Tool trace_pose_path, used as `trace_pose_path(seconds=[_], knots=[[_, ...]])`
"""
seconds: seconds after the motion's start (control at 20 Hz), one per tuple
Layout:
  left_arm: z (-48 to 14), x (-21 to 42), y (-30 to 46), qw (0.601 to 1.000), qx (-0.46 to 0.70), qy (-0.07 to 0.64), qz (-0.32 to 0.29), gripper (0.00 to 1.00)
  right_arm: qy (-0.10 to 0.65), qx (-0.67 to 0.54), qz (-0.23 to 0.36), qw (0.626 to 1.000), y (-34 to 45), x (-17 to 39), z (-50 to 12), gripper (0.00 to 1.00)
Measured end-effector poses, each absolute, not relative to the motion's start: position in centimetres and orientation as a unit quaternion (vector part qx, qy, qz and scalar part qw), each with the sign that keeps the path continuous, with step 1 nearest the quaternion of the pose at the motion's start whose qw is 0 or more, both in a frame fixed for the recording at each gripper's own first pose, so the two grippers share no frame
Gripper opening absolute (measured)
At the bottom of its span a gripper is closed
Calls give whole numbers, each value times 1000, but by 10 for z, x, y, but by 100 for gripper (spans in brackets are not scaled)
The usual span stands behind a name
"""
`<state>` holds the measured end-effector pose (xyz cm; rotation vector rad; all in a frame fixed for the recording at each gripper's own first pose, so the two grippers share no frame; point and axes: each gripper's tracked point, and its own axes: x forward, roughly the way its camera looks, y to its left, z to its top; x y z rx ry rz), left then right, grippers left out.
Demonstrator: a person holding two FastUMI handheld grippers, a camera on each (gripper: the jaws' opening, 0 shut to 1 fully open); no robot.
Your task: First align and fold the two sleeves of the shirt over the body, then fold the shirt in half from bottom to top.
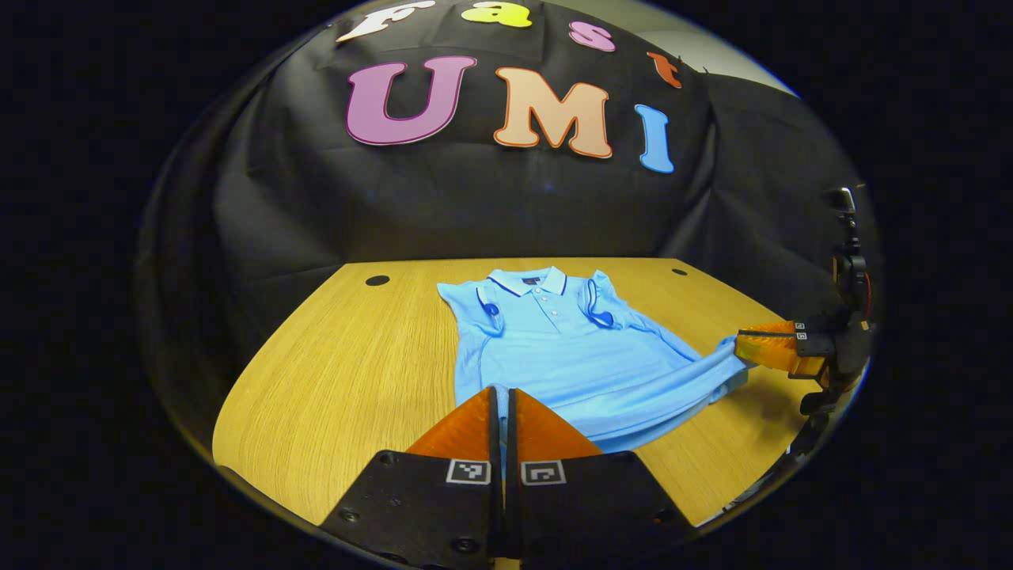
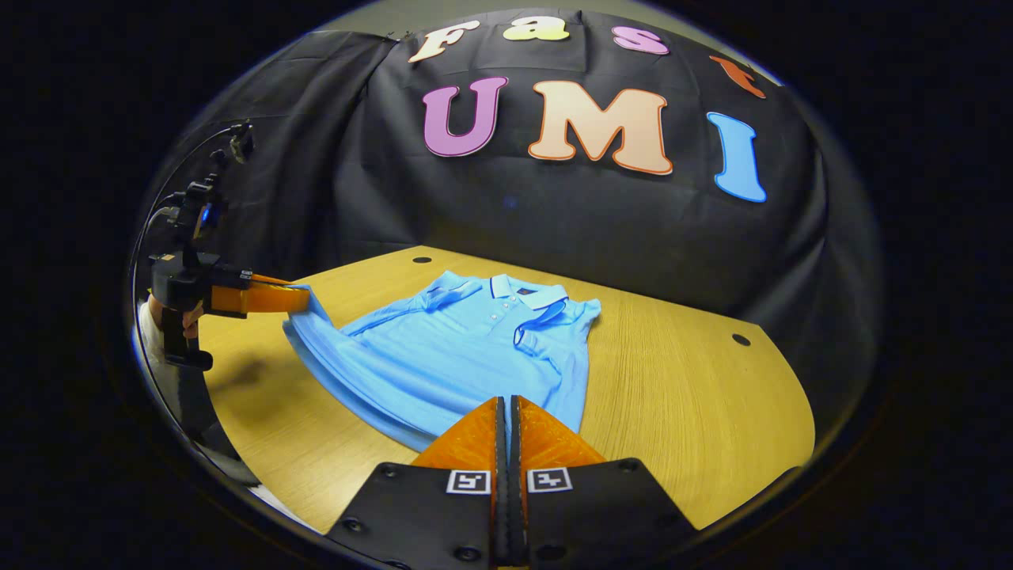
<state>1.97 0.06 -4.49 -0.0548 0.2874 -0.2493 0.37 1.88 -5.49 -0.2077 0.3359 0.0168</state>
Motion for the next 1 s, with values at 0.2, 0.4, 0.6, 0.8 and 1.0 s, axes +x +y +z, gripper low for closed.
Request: trace_pose_path(seconds=[0.2, 0.4, 0.6, 0.8, 1.0], knots=[[-19, 71, 2, 983, -31, 131, -124, 0, 169, -129, -7, 977, 3, 62, -40, 3], [2, 125, 5, 986, -28, 122, -114, 0, 176, -149, -39, 972, -26, 122, -33, 2], [9, 191, 4, 988, -20, 115, -99, 0, 175, -177, -66, 966, -47, 186, -23, 2], [-1, 256, 6, 989, -10, 122, -77, 0, 201, -178, -82, 960, -66, 247, -40, 1], [-21, 304, 6, 988, 19, 139, -70, 0, 233, -170, -91, 953, -87, 285, -78, 2]])
